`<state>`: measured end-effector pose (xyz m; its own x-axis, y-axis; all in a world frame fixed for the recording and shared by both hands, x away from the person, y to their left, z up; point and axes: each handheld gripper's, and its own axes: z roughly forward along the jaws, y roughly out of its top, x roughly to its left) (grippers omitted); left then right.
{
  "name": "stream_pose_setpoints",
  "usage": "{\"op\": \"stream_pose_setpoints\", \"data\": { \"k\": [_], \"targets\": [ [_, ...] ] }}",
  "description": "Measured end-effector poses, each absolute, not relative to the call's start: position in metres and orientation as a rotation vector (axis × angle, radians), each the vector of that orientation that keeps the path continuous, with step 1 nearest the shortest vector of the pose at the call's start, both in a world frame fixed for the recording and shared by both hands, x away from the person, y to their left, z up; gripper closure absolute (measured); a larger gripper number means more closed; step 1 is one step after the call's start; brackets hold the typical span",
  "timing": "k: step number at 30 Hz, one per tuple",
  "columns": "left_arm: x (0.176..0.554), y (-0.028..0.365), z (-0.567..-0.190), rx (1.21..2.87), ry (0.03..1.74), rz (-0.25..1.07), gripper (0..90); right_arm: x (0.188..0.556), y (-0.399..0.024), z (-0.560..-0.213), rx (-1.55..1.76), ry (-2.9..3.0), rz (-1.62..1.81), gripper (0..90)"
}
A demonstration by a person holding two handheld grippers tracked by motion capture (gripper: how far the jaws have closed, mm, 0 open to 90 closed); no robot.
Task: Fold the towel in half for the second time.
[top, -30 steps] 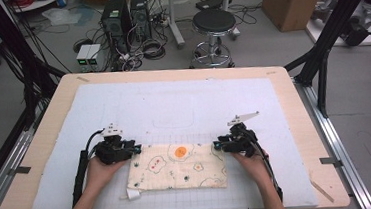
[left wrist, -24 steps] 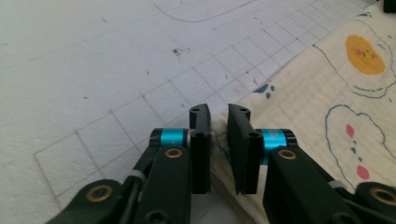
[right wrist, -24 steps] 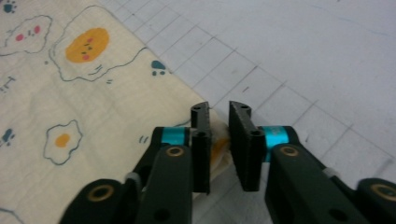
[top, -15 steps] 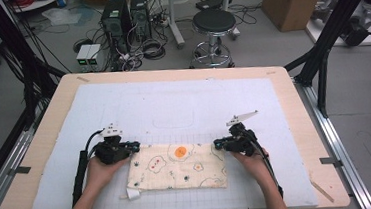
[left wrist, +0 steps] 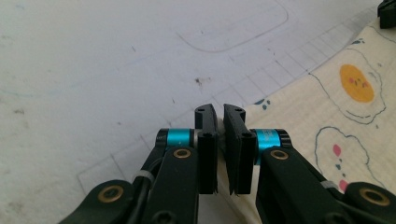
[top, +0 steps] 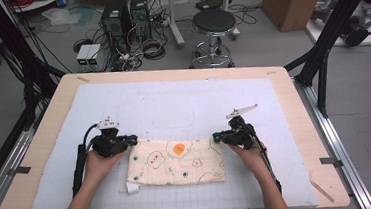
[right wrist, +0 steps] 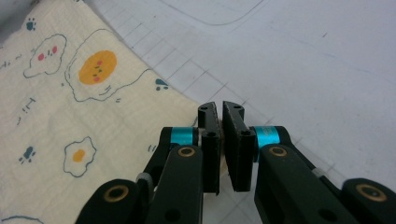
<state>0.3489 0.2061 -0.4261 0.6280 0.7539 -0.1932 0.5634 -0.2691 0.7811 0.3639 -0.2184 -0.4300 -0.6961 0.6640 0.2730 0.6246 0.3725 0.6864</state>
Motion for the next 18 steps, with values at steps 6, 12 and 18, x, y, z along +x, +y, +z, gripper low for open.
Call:
{"op": "stream_pose_setpoints", "data": {
  "k": [6, 12, 18],
  "targets": [
    [0.358, 0.207, -0.425, 1.955, 1.06, 0.282, 83.8, 0.375, -0.218, -0.424, 1.22, 2.541, 1.239, 85.9],
    [0.372, 0.208, -0.418, 1.949, 1.095, 0.302, 83.8, 0.389, -0.212, -0.417, 1.231, 2.533, 1.219, 85.9],
    [0.382, 0.208, -0.411, 1.906, 1.116, 0.312, 83.8, 0.403, -0.21, -0.413, 1.261, 2.513, 1.216, 85.8]
  ]
}}
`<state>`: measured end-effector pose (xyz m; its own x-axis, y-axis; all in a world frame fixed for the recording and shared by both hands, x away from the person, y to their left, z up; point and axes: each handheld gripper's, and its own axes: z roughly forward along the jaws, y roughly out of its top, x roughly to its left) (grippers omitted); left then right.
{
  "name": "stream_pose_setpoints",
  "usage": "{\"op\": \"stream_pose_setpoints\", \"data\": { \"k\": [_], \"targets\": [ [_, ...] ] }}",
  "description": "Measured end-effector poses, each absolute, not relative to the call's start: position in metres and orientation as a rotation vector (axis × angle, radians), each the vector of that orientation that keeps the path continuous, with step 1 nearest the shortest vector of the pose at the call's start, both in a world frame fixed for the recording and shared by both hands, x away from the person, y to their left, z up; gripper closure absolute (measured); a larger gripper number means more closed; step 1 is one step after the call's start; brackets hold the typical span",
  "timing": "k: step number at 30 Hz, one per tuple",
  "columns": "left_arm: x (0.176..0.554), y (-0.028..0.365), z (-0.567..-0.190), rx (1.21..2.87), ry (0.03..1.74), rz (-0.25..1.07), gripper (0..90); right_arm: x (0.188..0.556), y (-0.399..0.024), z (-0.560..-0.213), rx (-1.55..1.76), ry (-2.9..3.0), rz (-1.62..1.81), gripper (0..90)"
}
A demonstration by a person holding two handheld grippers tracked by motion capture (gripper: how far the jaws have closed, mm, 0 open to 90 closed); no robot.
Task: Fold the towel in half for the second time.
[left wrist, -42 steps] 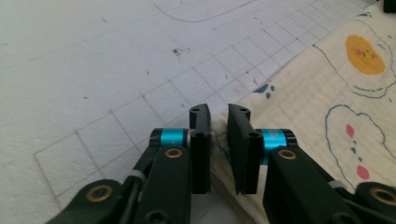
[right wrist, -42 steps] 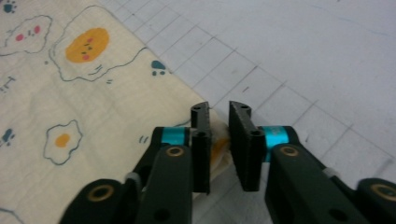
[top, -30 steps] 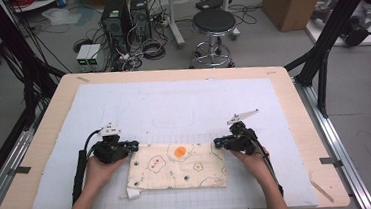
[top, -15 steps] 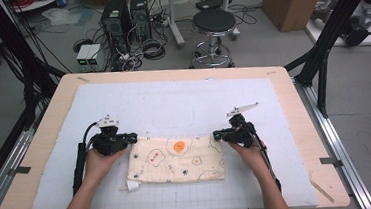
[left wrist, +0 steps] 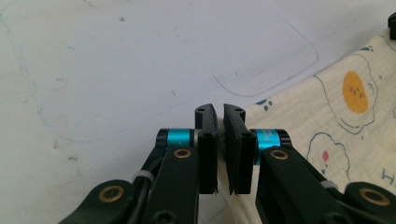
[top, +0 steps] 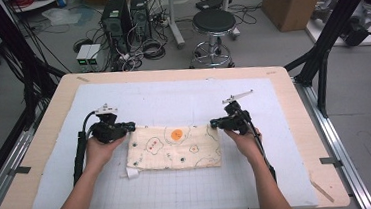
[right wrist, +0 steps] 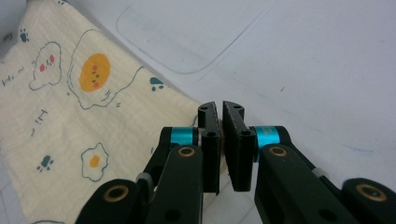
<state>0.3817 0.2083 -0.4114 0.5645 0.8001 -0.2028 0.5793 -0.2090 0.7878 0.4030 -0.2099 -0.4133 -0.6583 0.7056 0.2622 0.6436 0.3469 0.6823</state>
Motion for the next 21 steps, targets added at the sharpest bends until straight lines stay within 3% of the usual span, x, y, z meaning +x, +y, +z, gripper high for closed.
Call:
{"op": "stream_pose_setpoints", "data": {
  "k": [21],
  "targets": [
    [0.387, 0.221, -0.41, 1.806, 1.093, 0.315, 83.8, 0.415, -0.211, -0.392, 1.217, 2.442, 1.327, 85.8]
  ]
}}
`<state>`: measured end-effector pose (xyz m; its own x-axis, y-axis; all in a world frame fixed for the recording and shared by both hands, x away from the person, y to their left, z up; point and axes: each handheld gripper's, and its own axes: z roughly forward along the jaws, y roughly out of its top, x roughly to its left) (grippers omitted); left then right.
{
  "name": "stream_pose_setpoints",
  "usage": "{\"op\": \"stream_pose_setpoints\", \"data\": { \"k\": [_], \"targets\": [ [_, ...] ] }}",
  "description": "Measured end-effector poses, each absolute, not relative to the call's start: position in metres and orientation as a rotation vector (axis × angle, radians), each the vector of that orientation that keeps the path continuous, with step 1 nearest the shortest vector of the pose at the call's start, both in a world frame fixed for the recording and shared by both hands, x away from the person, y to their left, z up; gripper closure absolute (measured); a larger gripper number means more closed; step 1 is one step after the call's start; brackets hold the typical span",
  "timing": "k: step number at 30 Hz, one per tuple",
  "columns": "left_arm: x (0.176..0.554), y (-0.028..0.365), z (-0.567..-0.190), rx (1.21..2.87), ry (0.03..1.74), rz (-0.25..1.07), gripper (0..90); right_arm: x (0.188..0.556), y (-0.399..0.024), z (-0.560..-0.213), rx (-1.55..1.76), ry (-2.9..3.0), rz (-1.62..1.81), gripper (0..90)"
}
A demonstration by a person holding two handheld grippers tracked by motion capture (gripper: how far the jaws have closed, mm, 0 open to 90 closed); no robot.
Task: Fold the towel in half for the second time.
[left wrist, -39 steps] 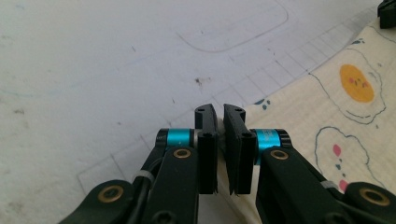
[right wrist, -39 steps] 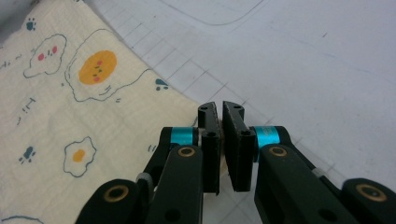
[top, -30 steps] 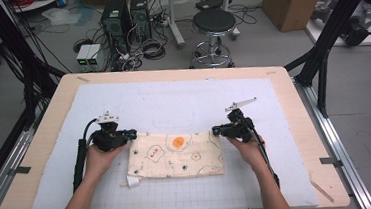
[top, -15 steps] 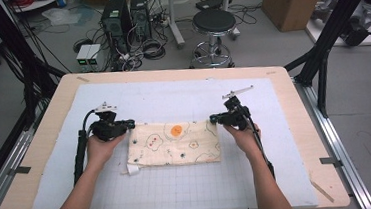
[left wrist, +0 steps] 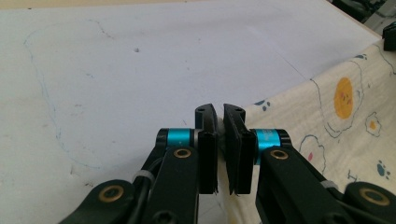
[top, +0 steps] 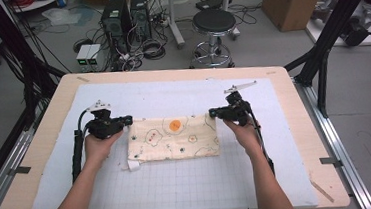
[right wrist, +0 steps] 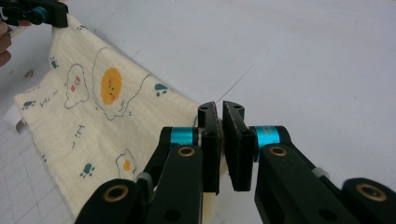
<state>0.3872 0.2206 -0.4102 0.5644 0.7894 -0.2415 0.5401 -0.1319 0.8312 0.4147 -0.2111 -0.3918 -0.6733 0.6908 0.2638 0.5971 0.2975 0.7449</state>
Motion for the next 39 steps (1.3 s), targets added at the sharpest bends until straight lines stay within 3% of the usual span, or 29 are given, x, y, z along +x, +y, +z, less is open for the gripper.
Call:
{"op": "stream_pose_setpoints", "data": {
  "k": [39],
  "targets": [
    [0.368, 0.217, -0.413, 1.832, 1.011, 0.365, 83.6, 0.404, -0.209, -0.395, 1.207, 2.494, 1.304, 85.6]
  ]
}}
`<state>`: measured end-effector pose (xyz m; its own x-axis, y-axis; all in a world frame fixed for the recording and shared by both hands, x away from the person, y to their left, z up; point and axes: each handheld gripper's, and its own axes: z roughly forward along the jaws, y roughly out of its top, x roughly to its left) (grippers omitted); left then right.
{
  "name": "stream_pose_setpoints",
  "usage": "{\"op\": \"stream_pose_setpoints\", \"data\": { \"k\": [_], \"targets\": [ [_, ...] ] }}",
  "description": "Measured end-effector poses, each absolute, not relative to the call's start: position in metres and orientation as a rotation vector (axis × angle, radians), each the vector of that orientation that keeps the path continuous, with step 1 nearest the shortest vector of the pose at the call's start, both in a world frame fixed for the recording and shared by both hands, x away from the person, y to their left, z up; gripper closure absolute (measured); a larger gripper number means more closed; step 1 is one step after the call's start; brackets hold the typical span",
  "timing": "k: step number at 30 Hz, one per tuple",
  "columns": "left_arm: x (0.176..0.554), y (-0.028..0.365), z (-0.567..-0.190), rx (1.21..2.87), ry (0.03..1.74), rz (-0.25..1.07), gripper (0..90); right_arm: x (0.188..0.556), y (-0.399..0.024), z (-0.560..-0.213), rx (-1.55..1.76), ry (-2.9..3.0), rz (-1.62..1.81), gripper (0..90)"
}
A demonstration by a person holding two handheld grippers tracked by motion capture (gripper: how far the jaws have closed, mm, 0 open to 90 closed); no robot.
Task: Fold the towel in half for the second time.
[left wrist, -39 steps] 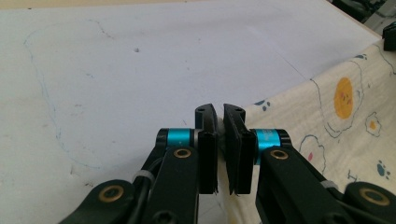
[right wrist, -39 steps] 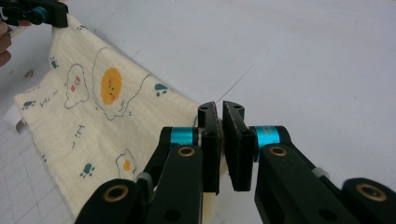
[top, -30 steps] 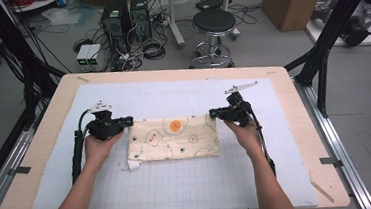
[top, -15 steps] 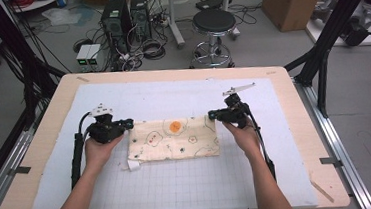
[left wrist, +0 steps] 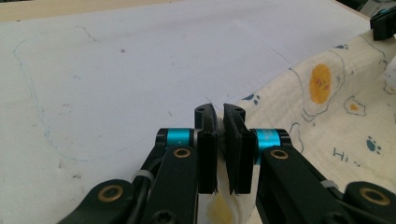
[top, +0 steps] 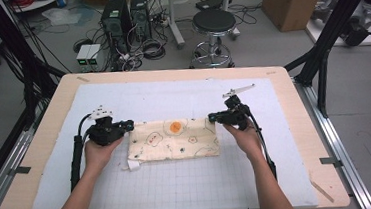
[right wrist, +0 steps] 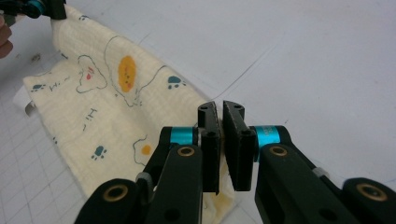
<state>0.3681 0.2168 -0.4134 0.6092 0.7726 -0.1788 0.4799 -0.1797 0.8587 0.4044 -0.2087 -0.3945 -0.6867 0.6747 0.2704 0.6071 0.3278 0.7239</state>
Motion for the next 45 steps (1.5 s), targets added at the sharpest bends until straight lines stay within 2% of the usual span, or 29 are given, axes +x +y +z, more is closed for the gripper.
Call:
{"op": "stream_pose_setpoints", "data": {
  "k": [45],
  "targets": [
    [0.327, 0.225, -0.422, 1.873, 0.911, 0.343, 82.8, 0.359, -0.218, -0.406, 1.114, 2.5, 1.396, 85.6]
  ]
}}
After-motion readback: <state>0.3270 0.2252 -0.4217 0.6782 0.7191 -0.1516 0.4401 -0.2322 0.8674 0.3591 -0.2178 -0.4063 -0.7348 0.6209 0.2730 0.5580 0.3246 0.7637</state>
